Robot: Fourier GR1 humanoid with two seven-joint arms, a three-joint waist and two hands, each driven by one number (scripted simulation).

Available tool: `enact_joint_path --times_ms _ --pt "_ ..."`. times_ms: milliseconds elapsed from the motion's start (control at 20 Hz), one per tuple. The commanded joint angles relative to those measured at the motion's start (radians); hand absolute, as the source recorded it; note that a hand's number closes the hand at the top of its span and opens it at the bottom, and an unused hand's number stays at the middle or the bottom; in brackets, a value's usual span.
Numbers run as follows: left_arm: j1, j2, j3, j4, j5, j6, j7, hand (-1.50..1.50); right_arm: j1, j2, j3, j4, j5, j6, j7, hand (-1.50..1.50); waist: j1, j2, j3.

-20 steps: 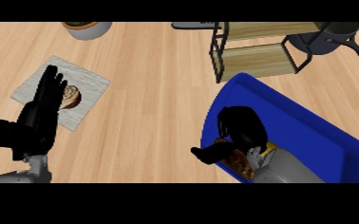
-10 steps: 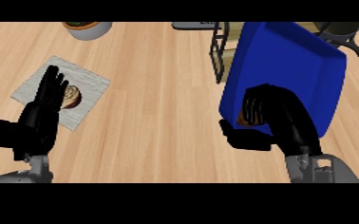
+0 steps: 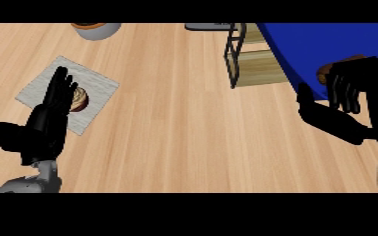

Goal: Pick the sweet potato from the tray and place it in the tiered shelf

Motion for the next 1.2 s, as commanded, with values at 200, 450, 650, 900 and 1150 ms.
enact_joint_path --times_ms 200,450,650,900,1150 --pt "0.024 0.0 0.014 -0.067 -0.011 -0.029 0.044 0.0 -0.108 0.028 -0.128 0.222 0.04 -0.028 -0.104 1.5 0.018 0.003 0.0" --pt "-0.021 -0.056 -0.02 -0.006 -0.058 -0.003 0.025 0.0 -0.074 0.043 -0.197 0.369 0.044 -0.112 -0.291 1.5 0.012 0.004 0.001" --pt "-0.094 -0.022 0.042 0.043 -0.023 -0.043 0.042 0.0 -0.166 0.054 -0.215 0.595 0.071 -0.175 -0.429 1.5 0.015 0.006 0.001" --pt "-0.025 -0.034 0.049 0.007 -0.03 -0.056 0.019 0.0 -0.27 0.039 -0.31 0.785 0.029 -0.217 -0.547 1.5 0.017 0.005 0.001" --pt "-0.082 -0.07 0.019 0.031 -0.088 -0.024 0.051 0.0 -0.346 0.115 -0.28 0.95 0.092 -0.33 -0.619 1.5 0.015 0.005 0.001"
